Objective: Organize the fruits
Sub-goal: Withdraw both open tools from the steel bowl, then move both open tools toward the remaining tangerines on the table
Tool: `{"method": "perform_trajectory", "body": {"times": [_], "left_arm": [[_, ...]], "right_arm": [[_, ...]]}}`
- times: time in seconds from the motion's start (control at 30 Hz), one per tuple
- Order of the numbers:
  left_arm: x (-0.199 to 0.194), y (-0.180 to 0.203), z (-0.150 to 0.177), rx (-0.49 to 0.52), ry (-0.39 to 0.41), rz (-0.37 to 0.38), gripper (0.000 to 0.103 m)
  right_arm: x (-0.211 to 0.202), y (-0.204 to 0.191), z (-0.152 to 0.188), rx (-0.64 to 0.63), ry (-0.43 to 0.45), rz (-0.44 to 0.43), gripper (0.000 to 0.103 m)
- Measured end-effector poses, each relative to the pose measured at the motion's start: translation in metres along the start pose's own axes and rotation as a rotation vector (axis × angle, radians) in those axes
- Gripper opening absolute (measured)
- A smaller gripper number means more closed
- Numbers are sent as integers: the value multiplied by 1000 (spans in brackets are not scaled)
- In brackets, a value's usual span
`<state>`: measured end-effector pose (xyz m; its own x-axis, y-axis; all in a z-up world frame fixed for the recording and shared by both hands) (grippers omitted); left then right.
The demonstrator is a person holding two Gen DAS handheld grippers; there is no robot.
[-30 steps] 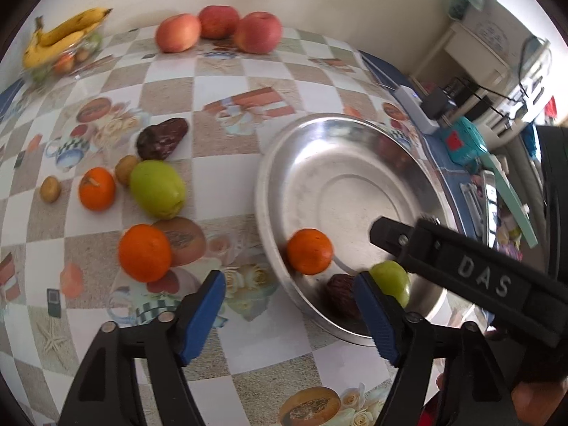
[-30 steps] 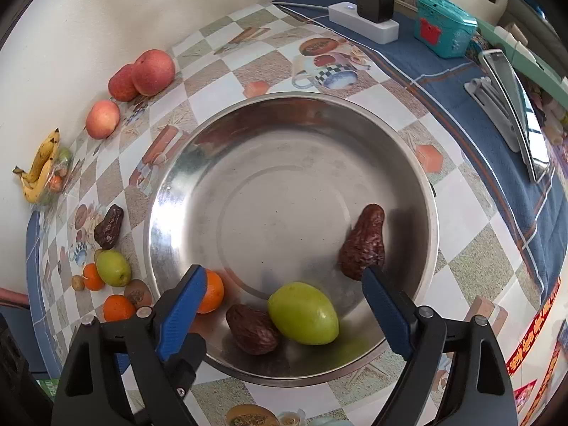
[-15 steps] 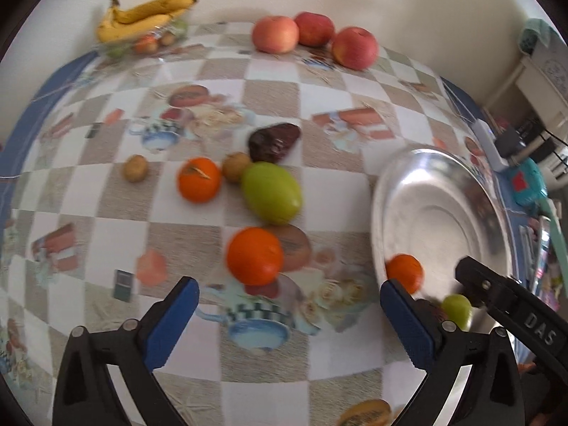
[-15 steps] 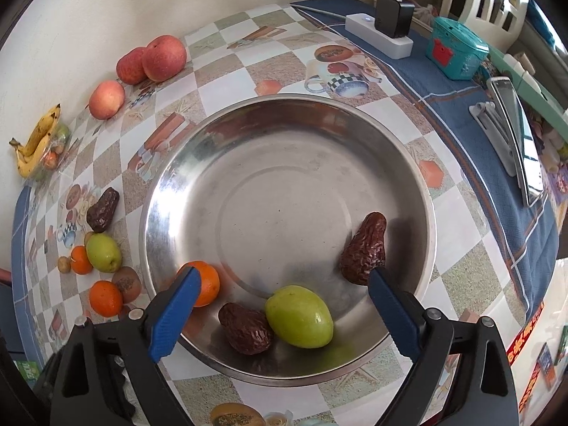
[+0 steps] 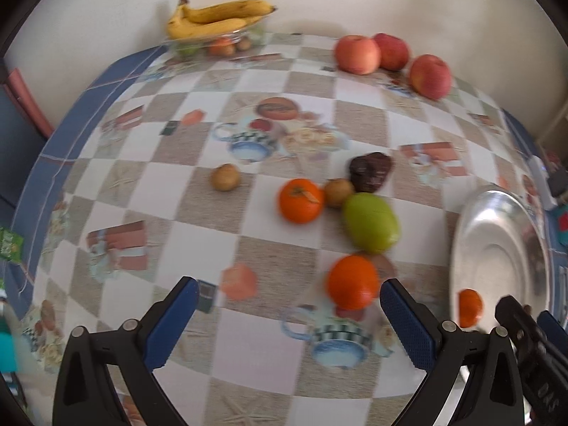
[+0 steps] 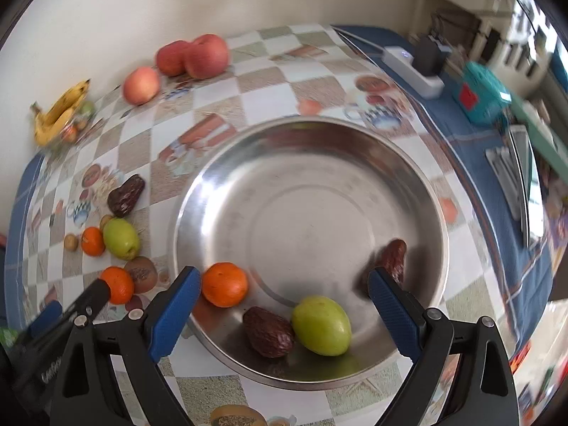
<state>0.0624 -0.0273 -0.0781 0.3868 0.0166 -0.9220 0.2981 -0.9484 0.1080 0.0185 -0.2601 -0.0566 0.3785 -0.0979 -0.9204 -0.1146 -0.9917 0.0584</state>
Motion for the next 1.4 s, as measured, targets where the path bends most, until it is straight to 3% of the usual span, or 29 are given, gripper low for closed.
{"method": "perform_trajectory", "body": {"times": [0.27,0.53,0.7,1.03,1.4], "left_arm": [[3,-28,-12,-74,-44,12,103],[-8,-57,-35,-76,18,-31,103],[-9,-68,-45,-98,20,-15,103],[-2,-56,-53,-113,4,61,103],[10,-33,-77,-117,25,159,103]], "right_arm": [[3,-40,-2,-121,17,-52,95],[4,-71,-6,-178,23,-76,95],[5,-93,-10,-201,32,-107,95],[9,-122,-20,-214,51,-161,95],[22,-127,-36,-220,77,-180,95]]}}
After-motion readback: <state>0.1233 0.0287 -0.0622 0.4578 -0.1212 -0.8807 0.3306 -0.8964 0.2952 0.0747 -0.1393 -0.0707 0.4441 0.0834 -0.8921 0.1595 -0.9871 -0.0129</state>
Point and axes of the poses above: each gripper's, at about its wrist camera, not at the fingertips, and x roughly the way its jaws point, y to its right, z to its underside, the point moved 7 cm from there along x, roughly the way its jaws point, and after that the axes turned 13 degrees about -x, right-handed, at the moved point
